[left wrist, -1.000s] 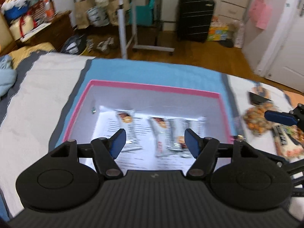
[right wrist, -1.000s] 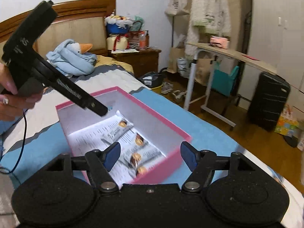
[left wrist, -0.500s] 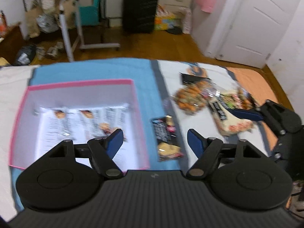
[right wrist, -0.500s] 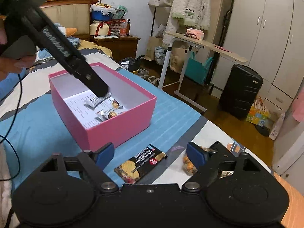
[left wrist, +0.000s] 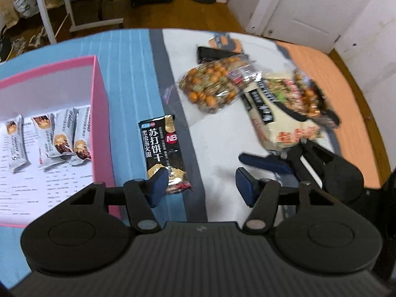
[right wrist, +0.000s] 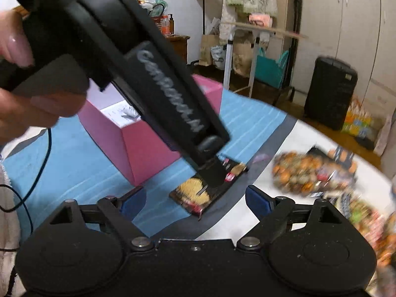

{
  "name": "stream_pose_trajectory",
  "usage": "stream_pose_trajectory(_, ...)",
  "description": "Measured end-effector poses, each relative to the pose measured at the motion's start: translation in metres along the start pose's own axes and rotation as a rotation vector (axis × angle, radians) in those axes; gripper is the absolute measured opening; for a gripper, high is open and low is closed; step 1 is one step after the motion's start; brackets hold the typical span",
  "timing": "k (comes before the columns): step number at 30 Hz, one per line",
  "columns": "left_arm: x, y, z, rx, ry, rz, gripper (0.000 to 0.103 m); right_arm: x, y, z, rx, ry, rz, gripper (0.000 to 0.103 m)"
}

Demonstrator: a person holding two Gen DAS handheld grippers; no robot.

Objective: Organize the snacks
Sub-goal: 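Move the left gripper to the black NB soda-cracker pack, then close the left gripper on the black NB pack and lift it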

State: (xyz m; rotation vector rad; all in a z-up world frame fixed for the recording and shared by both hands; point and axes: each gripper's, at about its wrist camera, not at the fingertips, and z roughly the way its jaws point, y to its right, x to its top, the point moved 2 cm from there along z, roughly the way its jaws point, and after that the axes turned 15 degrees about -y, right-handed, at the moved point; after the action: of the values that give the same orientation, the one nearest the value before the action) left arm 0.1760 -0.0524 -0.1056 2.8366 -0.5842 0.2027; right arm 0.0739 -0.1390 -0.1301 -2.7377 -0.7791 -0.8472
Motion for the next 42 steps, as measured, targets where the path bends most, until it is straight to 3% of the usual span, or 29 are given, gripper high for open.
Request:
stream_pose_trajectory(3,0.008,-0.006,0.023,0.050,-0.022,-0.024,0.057,-0.008,0.003,0.023,0.043,-0.025,0.006,0.079)
stream_pose_trajectory(6,0.014,-0.010,0.043,0.106,-0.045,-0.036,0.055,-0.013,0.003,0.042,0.043,-0.050,-0.004,0.077)
stream_pose_trajectory(14,0.027,-0.021,0.069,0.150,-0.069,-0.097,0.055,-0.010,0.006,0.073,0.041,-0.062,-0.007,0.076)
stream_pose_trajectory(23,0.025,-0.026,0.082,0.104,-0.074,-0.135,0.055,-0.005,0.004,0.085,0.014,-0.085,0.025,0.076)
stream_pose_trajectory(33,0.024,-0.035,0.079,0.036,-0.051,-0.177,0.037,-0.009,-0.006,0.086,-0.017,-0.081,0.029,0.078)
stream_pose_trajectory(38,0.020,-0.040,0.077,-0.095,-0.066,-0.214,0.031,-0.012,-0.018,0.082,-0.048,-0.076,0.042,0.076)
stream_pose_trajectory(42,0.020,-0.036,0.077,-0.058,-0.043,-0.204,0.031,-0.018,-0.025,0.079,-0.067,-0.066,0.080,0.074)
